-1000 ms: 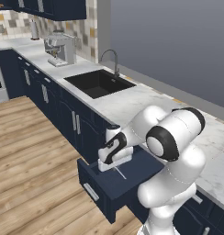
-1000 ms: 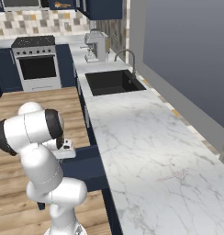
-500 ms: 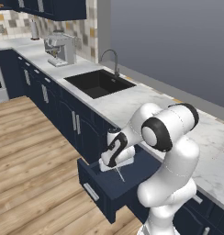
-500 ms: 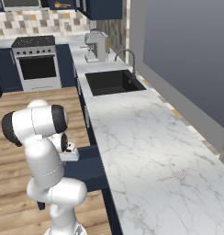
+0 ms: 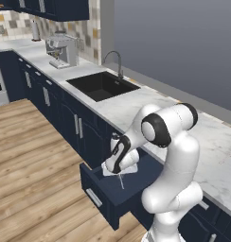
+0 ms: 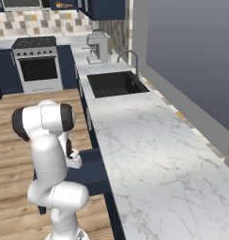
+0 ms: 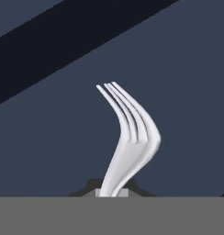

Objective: Organize the utensils by type. Pick up the wooden spoons from the counter and place them in the open cabinet. Then pick up the metallic utensils from the counter and place them in the open drawer.

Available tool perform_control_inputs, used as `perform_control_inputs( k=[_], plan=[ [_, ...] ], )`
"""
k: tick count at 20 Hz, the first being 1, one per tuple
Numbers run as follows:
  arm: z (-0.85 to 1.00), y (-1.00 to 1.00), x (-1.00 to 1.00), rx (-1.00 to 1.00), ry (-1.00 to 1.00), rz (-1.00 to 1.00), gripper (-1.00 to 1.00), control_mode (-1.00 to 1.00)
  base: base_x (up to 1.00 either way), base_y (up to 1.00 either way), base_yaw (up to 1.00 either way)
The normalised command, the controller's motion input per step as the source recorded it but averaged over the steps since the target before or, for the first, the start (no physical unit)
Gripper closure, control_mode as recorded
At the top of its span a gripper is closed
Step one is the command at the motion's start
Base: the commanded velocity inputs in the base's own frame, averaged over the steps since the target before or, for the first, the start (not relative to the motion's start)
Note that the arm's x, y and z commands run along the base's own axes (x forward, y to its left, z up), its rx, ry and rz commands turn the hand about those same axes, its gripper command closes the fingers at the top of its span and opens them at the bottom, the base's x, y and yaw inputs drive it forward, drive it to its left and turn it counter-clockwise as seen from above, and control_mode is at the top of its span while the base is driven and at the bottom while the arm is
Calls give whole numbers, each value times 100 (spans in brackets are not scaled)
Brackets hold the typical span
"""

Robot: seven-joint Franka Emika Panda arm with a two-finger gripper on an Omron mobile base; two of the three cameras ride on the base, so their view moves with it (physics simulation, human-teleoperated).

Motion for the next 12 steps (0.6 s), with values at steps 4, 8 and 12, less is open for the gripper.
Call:
perform_control_inputs(
  k=[4, 8, 12],
  plan=[
    [-26, -2, 14, -1, 0, -20, 100, -100, 0, 0, 0],
    [-26, -3, 14, -1, 0, -17, 100, -100, 0, 0, 0],
    [-26, -4, 11, 0, 1, -15, 100, -100, 0, 0, 0]
  ],
)
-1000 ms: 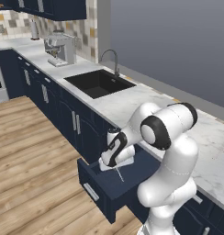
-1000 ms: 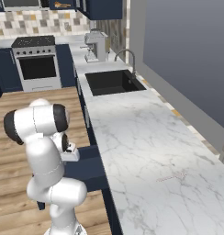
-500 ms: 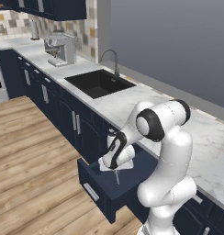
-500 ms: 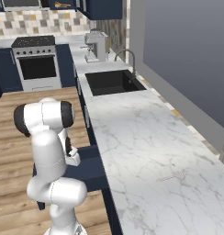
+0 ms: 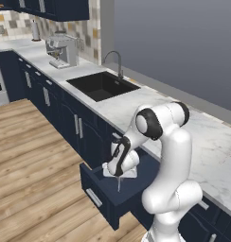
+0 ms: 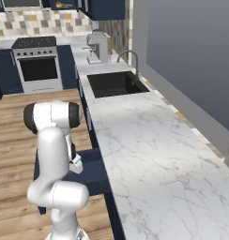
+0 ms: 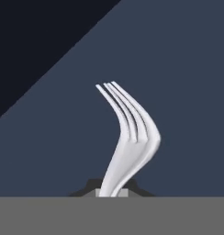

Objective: Organize the utensils by type. Pick up the wooden spoons from the counter and place them in the open cabinet. Then pick up the metallic utensils from the counter and place them in the open drawer.

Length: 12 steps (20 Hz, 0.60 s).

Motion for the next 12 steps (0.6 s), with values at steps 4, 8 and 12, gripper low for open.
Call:
perform_control_inputs(
  k=[4, 8, 12],
  plan=[
    [-27, -3, 7, 0, 3, -14, 100, -100, 0, 0, 0],
    [-17, -1, 6, 0, 1, -12, -100, -100, 0, 0, 0],
    [-1, -5, 2, 0, 1, -9, -100, -100, 0, 0, 0]
  ],
)
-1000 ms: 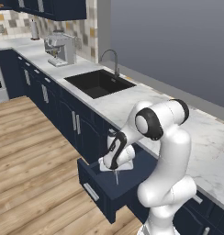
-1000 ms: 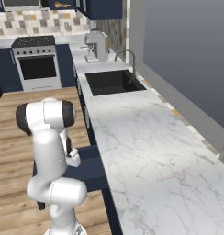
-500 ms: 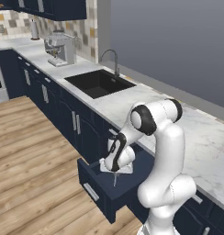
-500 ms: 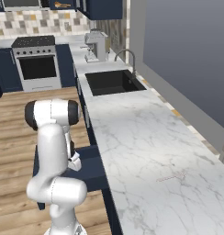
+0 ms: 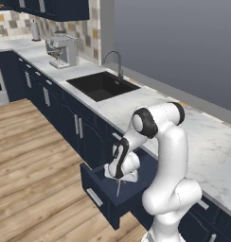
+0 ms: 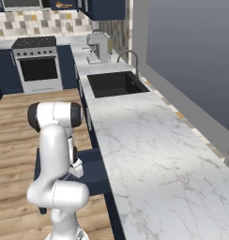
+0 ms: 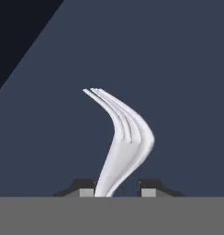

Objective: Organize the utensils by type. Pick up the wooden spoons from the counter and place them in the open cabinet. Then pick up the metallic utensils from the counter and place them in the open drawer.

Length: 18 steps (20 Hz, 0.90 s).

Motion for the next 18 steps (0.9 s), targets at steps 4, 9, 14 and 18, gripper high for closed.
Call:
perform_control_inputs(
  k=[4, 9, 14, 18],
  plan=[
    [6, -1, 0, 0, 0, -8, -100, -100, 0, 0, 0],
    [40, -1, 1, 0, 0, -6, -100, -100, 0, 0, 0],
    [69, 0, 0, 0, 0, -2, -100, -100, 0, 0, 0],
    [74, -5, -8, 0, 0, -3, -100, -100, 0, 0, 0]
  ],
)
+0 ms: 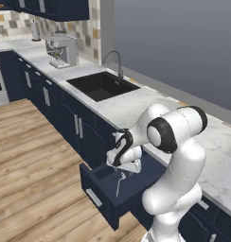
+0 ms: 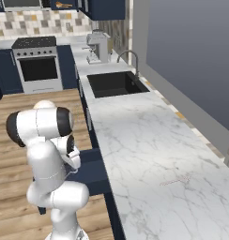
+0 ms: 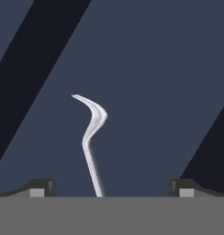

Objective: Organize the utensils by type. Pick up the wooden spoons from the counter and place them in the open cabinet. Then pick up the metallic utensils from the counter and place them in the open drawer.

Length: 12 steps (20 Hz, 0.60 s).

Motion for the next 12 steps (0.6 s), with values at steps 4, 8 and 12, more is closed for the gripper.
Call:
perform_control_inputs(
  k=[4, 8, 12],
  plan=[
    [75, -21, -20, 0, 0, 0, -100, -100, 0, 0, 0],
    [72, -32, -20, 0, 3, 0, -100, -100, 0, 0, 0],
    [71, -40, -15, 0, 10, 0, -100, -100, 0, 0, 0]
  ],
)
